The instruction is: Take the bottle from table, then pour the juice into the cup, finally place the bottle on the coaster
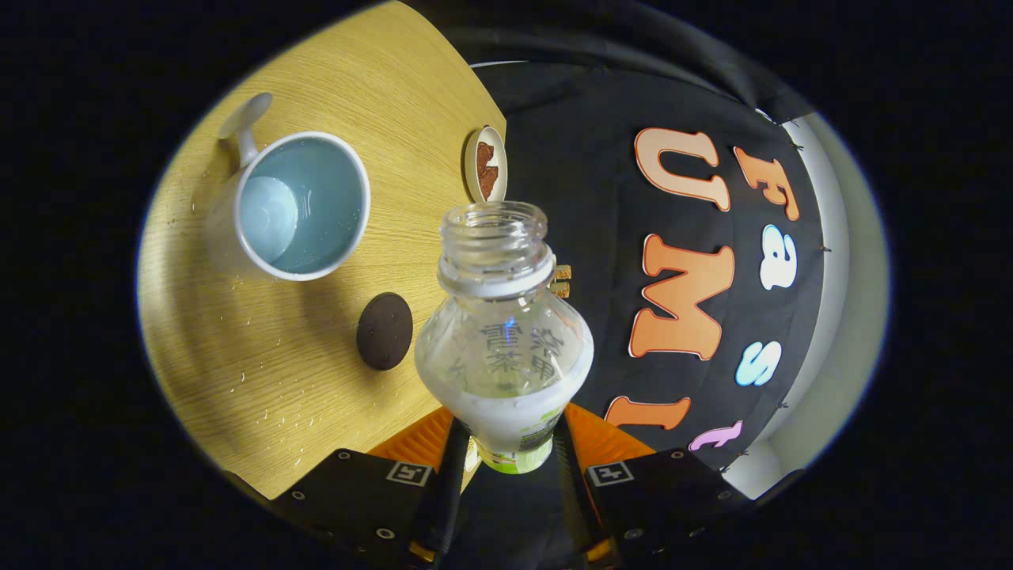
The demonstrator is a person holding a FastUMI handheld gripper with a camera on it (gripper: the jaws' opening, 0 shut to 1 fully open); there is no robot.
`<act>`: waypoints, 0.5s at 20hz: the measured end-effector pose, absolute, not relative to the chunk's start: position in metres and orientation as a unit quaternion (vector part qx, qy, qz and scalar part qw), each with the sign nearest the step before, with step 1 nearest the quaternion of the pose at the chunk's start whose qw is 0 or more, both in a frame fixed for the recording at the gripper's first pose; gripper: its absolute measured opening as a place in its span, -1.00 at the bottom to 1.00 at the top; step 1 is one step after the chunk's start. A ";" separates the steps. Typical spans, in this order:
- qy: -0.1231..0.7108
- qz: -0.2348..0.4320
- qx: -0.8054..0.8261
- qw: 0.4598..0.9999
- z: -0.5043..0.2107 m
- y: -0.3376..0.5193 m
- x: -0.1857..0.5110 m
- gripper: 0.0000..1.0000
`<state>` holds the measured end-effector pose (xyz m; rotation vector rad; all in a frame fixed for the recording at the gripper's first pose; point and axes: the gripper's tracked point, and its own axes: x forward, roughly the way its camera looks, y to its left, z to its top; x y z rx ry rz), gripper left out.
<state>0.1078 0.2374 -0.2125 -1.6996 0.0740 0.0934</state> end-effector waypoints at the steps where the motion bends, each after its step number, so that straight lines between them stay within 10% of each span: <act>1: 0.031 0.042 -0.753 0.656 -0.212 0.237 0.108 0.14; 10: 0.021 0.051 -0.778 0.626 -0.206 0.236 0.116 0.14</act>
